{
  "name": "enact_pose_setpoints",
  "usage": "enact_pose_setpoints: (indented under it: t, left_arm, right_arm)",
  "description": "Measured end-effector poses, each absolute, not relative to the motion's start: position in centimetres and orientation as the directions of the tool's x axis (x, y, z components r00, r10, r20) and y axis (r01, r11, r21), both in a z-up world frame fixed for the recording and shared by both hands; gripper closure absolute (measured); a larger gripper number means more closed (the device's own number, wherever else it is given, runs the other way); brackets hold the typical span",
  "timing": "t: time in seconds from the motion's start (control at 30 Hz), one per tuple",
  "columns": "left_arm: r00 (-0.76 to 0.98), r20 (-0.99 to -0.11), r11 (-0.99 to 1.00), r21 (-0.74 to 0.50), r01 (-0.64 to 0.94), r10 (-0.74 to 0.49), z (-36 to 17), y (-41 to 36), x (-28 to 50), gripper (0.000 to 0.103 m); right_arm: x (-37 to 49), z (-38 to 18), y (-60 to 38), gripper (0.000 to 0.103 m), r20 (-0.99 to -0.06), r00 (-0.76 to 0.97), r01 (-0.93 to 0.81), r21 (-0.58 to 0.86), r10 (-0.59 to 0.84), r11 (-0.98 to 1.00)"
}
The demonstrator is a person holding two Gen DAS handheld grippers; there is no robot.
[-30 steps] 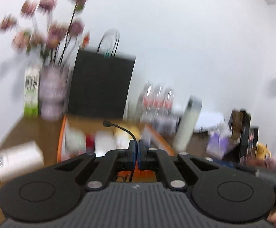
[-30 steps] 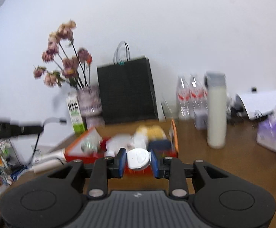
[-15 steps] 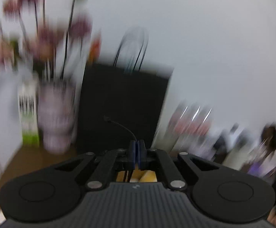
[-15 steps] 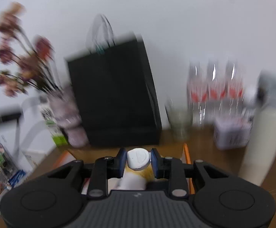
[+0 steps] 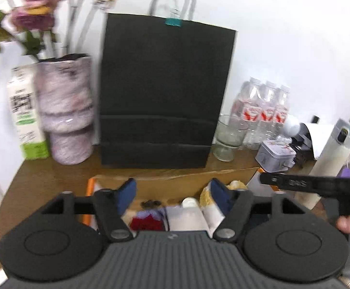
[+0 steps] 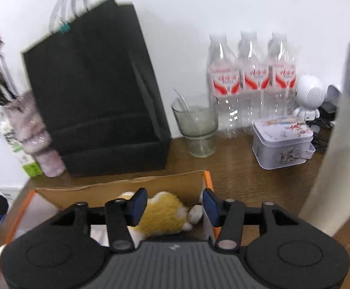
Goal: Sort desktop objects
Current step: 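Carry the black cable and white lid into the red box and release both, then withdraw both tools from the box over the cleared table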
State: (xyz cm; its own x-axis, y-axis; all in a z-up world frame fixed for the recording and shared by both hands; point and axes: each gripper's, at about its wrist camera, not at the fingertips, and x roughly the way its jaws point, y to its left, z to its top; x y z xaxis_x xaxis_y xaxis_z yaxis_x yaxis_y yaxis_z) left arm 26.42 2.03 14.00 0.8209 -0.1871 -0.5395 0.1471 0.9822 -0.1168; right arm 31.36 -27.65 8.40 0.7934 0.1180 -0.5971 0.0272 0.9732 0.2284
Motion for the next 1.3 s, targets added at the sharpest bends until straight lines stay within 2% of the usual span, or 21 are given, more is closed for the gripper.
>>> enact_pose_setpoints:
  t: [0.07, 0.13, 0.17, 0.3, 0.37, 0.53, 0.6, 0.73, 0.8, 1.0, 1.13, 1.3]
  left_arm:
    - [0.817, -0.556, 0.987, -0.134, 0.091, -0.151, 13.9, 2.1, 23.2, 0.018]
    - [0.813, -0.547, 0.977, -0.176, 0.123, -0.201, 12.7, 2.0, 18.5, 0.013]
    - [0.816, -0.539, 0.972, -0.208, 0.112, -0.21, 12.0, 2.1, 16.4, 0.007]
    - [0.819, -0.536, 0.955, -0.293, 0.048, -0.206, 8.6, 2.3, 8.0, 0.004]
    - [0.812, -0.554, 0.96, -0.278, 0.024, -0.181, 6.9, 2.4, 5.0, 0.004]
    - [0.822, -0.563, 0.992, -0.127, 0.02, -0.089, 3.1, 2.4, -0.1, 0.002]
    - [0.824, -0.564, 0.996, -0.083, 0.016, -0.06, 2.3, 2.5, -1.1, 0.002]
    - [0.818, -0.57, 0.994, -0.106, 0.029, -0.085, 1.7, 2.9, -1.8, 0.002]
    - [0.83, -0.55, 0.992, -0.121, 0.029, -0.092, 1.7, 3.2, -2.1, 0.002]
    - [0.839, -0.537, 0.988, -0.154, 0.009, -0.091, 1.6, 3.8, -2.2, 0.001]
    - [0.853, -0.514, 0.985, -0.173, 0.0, -0.091, 1.7, 4.1, -2.5, 0.001]
    - [0.858, -0.507, 0.987, -0.163, 0.002, -0.085, 1.8, 4.0, -2.6, 0.001]
  right_arm:
    - [28.2, 9.5, -26.8, 0.049, -0.566, 0.814, 0.004, 0.23, 0.131, 0.973]
    - [24.4, 10.0, -25.5, 0.038, -0.535, 0.832, -0.028, 0.222, 0.146, 0.975]
    - [22.5, 10.0, -24.9, 0.037, -0.521, 0.84, -0.042, 0.215, 0.151, 0.976]
    - [15.2, 8.4, -22.5, 0.034, -0.497, 0.848, -0.101, 0.187, 0.183, 0.977]
    - [11.7, 7.0, -21.6, 0.034, -0.503, 0.839, -0.128, 0.188, 0.208, 0.974]
    - [4.8, 2.9, -20.4, 0.033, -0.543, 0.801, -0.158, 0.212, 0.251, 0.964]
    - [2.8, 1.8, -20.4, 0.033, -0.553, 0.795, -0.143, 0.226, 0.248, 0.964]
    - [0.5, 0.7, -21.0, 0.032, -0.572, 0.779, -0.113, 0.273, 0.256, 0.955]
    - [0.0, 0.6, -21.6, 0.026, -0.527, 0.801, -0.122, 0.318, 0.283, 0.94]
    - [-1.7, 1.2, -22.1, 0.025, -0.422, 0.867, -0.134, 0.312, 0.263, 0.941]
    - [-2.1, 1.3, -23.9, 0.025, -0.344, 0.903, -0.106, 0.4, 0.256, 0.91]
    - [-2.1, 1.1, -24.3, 0.022, -0.332, 0.915, -0.077, 0.416, 0.23, 0.906]
